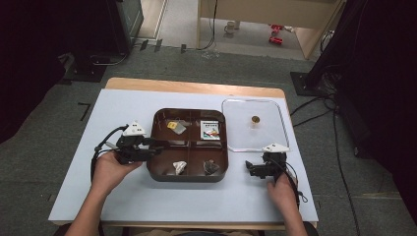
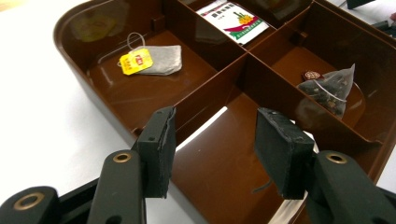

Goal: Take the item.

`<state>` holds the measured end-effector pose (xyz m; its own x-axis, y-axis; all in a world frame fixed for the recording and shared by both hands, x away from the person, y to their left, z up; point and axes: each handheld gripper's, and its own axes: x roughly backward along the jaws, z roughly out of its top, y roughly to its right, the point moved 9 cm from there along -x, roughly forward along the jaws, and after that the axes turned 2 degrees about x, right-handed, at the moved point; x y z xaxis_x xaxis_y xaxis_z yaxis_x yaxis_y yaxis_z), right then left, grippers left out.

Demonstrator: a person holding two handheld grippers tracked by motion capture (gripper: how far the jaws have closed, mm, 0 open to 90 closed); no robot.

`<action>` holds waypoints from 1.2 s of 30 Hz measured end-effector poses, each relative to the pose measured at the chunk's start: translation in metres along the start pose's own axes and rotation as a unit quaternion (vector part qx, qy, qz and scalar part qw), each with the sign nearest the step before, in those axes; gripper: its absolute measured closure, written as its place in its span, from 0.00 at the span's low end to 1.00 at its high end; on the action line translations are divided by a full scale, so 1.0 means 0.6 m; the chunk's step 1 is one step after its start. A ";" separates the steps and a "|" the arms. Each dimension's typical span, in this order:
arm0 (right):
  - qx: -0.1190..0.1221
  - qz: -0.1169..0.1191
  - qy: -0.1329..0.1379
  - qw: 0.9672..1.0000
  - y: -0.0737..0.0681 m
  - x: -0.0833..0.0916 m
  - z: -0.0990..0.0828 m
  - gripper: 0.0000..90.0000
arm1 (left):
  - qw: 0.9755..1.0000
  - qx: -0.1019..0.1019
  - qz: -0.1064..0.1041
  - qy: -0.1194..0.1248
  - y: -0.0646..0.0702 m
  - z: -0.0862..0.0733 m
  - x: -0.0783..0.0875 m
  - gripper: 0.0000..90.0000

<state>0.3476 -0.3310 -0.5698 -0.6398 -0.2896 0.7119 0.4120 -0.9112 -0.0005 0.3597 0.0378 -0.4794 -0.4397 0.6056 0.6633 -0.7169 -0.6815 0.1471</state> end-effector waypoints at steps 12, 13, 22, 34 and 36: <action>0.001 0.000 0.000 1.000 0.000 0.000 0.000 0.00 | 0.999 -0.013 -0.039 -0.010 0.035 0.006 -0.029 0.50; 0.001 0.000 0.001 1.000 0.000 0.000 0.000 0.00 | 0.999 -0.016 -0.043 -0.012 0.042 0.006 -0.034 0.51; 0.001 0.000 0.001 1.000 0.000 0.000 0.000 0.00 | 0.997 -0.041 -0.051 -0.036 0.064 -0.005 -0.053 0.51; 0.001 0.000 0.000 1.000 0.000 0.000 0.000 0.00 | 0.993 -0.071 -0.065 -0.074 0.098 -0.021 -0.078 0.56; 0.001 0.000 0.001 1.000 0.000 0.000 0.000 0.00 | 0.991 -0.079 -0.066 -0.085 0.103 -0.026 -0.082 0.56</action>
<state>0.3476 -0.3310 -0.5697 -0.6408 -0.2894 0.7110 0.4133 -0.9106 0.0018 0.3288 -0.0279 -0.5145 -0.2496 0.5979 0.7617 -0.8439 -0.5201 0.1316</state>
